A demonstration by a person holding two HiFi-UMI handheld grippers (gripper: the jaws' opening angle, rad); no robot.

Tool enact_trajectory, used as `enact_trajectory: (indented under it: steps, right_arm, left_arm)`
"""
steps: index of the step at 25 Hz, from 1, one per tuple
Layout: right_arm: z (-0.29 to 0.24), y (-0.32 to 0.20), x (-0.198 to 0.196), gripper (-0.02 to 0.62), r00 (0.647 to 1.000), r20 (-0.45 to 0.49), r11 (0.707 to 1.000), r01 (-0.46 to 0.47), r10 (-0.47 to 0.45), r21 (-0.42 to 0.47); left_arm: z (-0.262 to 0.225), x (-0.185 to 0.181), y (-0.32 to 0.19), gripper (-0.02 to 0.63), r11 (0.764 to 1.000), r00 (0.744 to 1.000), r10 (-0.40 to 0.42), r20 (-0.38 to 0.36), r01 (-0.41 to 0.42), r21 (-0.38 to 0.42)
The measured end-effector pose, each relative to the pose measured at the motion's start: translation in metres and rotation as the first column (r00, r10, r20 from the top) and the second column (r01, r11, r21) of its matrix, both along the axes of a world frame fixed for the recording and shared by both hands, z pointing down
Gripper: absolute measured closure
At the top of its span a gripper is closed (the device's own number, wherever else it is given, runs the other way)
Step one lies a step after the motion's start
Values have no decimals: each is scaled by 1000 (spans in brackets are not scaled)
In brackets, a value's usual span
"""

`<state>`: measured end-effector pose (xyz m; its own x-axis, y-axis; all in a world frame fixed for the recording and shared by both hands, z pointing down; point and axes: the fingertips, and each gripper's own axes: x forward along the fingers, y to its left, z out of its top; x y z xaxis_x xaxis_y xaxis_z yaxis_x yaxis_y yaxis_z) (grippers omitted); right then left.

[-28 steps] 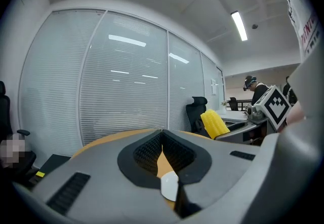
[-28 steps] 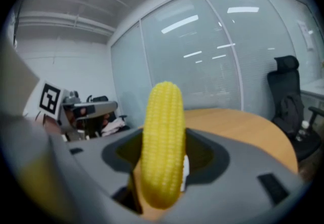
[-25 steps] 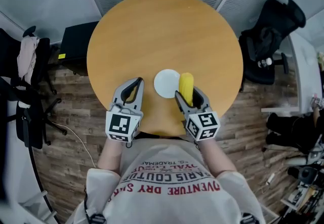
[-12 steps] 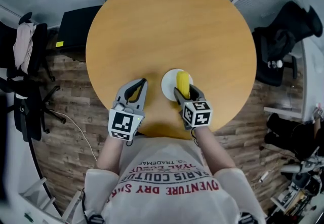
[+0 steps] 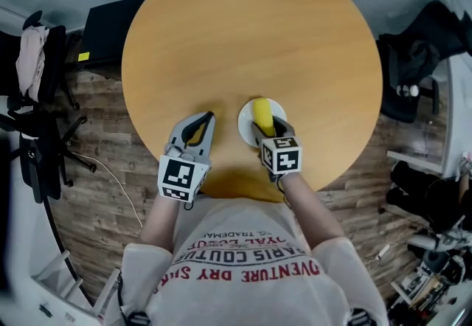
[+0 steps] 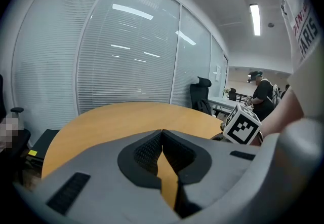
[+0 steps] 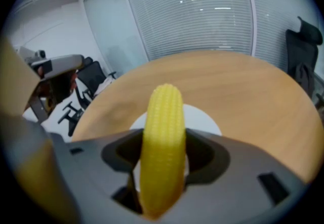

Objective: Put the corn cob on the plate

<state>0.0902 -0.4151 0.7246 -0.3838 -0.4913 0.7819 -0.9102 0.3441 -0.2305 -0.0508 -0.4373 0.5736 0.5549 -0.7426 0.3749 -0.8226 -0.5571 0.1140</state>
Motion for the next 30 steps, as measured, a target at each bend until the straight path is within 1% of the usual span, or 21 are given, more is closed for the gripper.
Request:
enact_trajectory:
  steps: [9,16,20,26,27,28,29,30]
  right_arm:
    - [9,-2,-7,331,996,-81,999,28,-31,-45]
    - [4,-4,-9,330,998,-55,999,-8,6,-42]
    - [-17,-7,-6,330,999,-33,999,-31,31,9]
    - [-71,-7,-1,333,999,-5,986,-40,41,159]
    - [-80,-6,1,360,999,0,982,-46,47,185]
    - [-90,-5,5,441,998,4,975,-57,57,213]
    - [-100,-5,8,492,998,9,968,-67,67,240]
    - [-109,-4,11,508,997,15,961,-74,72,265]
  left_arm:
    - [5,-3,-4,571,1000,1000,4,-15,-5,-15]
    - [6,-1,-3,571,1000,1000,13,-16,-13,-19]
    - [1,2,-1,571,1000,1000,15,-14,-15,-9]
    - [-17,12,10,571,999,1000,22,-14,-22,26]
    - [-21,14,13,571,999,1000,23,-12,-23,33]
    - [-25,17,15,571,999,1000,24,-11,-23,41]
    - [-30,19,17,571,999,1000,22,-10,-22,49]
    - [-35,21,19,571,998,1000,20,-10,-20,57]
